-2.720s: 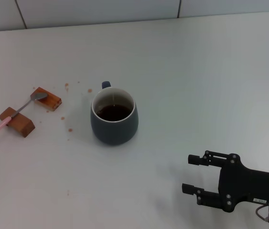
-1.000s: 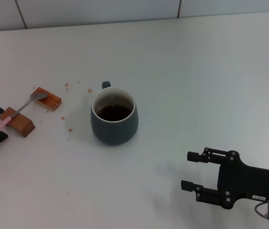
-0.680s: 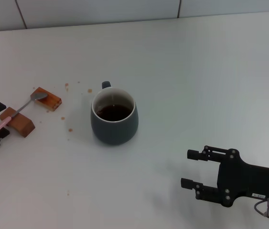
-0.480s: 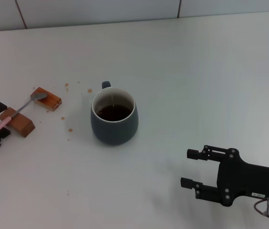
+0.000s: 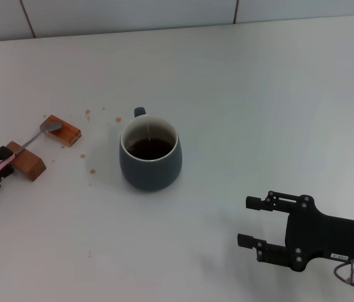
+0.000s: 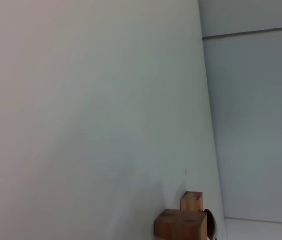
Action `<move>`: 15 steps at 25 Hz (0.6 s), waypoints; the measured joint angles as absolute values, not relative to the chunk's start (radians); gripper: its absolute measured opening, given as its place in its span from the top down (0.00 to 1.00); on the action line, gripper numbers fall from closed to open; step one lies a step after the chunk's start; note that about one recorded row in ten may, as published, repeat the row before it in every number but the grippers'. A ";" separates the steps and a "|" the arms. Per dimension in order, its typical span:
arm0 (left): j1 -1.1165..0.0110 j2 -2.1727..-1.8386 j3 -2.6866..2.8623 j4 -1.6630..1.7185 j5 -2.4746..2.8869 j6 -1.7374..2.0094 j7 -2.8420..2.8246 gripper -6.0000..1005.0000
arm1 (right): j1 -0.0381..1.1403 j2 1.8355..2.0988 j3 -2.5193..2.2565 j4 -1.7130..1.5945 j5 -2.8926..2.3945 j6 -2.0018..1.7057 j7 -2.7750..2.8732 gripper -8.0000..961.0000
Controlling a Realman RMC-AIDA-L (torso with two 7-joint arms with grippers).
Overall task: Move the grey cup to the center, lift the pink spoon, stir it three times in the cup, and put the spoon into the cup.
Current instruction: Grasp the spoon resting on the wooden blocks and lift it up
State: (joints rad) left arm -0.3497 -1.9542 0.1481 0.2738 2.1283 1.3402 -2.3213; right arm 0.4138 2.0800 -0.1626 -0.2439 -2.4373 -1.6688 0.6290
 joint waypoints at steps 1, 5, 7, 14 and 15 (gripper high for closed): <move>-0.350 -1.954 0.147 0.274 2.127 1.340 -2.318 0.46 | 0.414 2.080 -0.163 -0.244 -2.437 -1.668 0.629 0.29; -0.348 -1.957 0.145 0.272 2.125 1.334 -2.309 0.59 | 0.414 2.080 -0.163 -0.244 -2.437 -1.667 0.629 0.29; -0.348 -1.957 0.146 0.272 2.125 1.333 -2.308 0.66 | 0.414 2.080 -0.163 -0.244 -2.437 -1.667 0.629 0.29; -0.351 -1.961 0.146 0.265 2.125 1.332 -2.266 0.66 | 0.415 2.082 -0.165 -0.244 -2.437 -1.667 0.629 0.29; -0.350 -1.961 0.144 0.263 2.125 1.332 -2.259 0.67 | 0.415 2.082 -0.165 -0.244 -2.437 -1.667 0.629 0.29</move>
